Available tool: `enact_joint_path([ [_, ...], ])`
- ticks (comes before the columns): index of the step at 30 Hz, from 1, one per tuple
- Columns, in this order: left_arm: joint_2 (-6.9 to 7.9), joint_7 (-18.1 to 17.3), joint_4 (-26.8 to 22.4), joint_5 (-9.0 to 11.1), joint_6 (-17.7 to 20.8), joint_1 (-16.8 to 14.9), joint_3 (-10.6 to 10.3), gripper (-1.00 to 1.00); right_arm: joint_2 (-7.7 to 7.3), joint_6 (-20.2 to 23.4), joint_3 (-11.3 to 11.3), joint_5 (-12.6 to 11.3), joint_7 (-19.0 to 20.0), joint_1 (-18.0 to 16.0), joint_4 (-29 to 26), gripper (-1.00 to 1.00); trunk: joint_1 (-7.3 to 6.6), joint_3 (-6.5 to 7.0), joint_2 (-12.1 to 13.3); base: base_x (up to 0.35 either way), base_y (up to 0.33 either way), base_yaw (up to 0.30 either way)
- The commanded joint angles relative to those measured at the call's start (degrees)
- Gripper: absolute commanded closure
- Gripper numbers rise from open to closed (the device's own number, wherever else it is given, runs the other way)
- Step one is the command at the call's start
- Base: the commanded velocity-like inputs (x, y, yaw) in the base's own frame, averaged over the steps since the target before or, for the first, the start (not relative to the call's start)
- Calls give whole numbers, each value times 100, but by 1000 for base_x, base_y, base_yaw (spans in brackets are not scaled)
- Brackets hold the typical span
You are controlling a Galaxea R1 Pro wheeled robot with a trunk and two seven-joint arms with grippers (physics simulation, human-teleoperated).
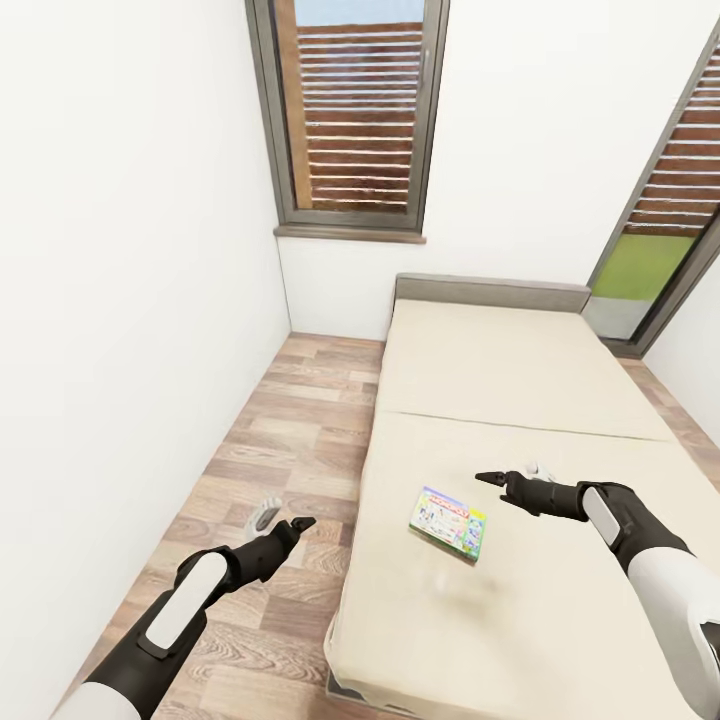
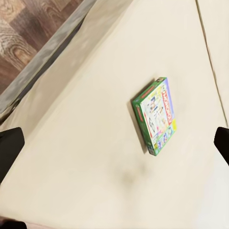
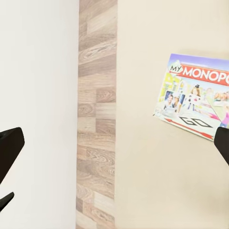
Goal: Put all the toys in the child's room - the three board games (two on the bed and one on the table), the two jigsaw puzzles on the table, and the tennis ball on the table - inside the toy box on the table in the child's room.
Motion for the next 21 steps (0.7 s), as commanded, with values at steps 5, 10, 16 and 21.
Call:
enact_joint_path([
  [5, 5, 53, -7, 61, -2, -4, -14, -100, 2, 31, -23, -1, 16, -4, 1, -100, 111, -96, -206, 0, 0, 0],
  [10, 5, 53, -10, 53, -3, -4, -15, -100, 1, 30, -23, -1, 18, -4, 1, -100, 221, -186, -407, 0, 0, 0],
  [16, 5, 53, -10, 47, -4, -4, -17, -100, 1, 27, -28, -1, 13, -4, 7, -100, 353, -294, -648, 0, 0, 0],
  [21, 5, 53, -9, 45, -7, -4, -20, -100, -3, 27, -30, -1, 10, -4, 9, -100, 462, -383, -848, 0, 0, 0],
])
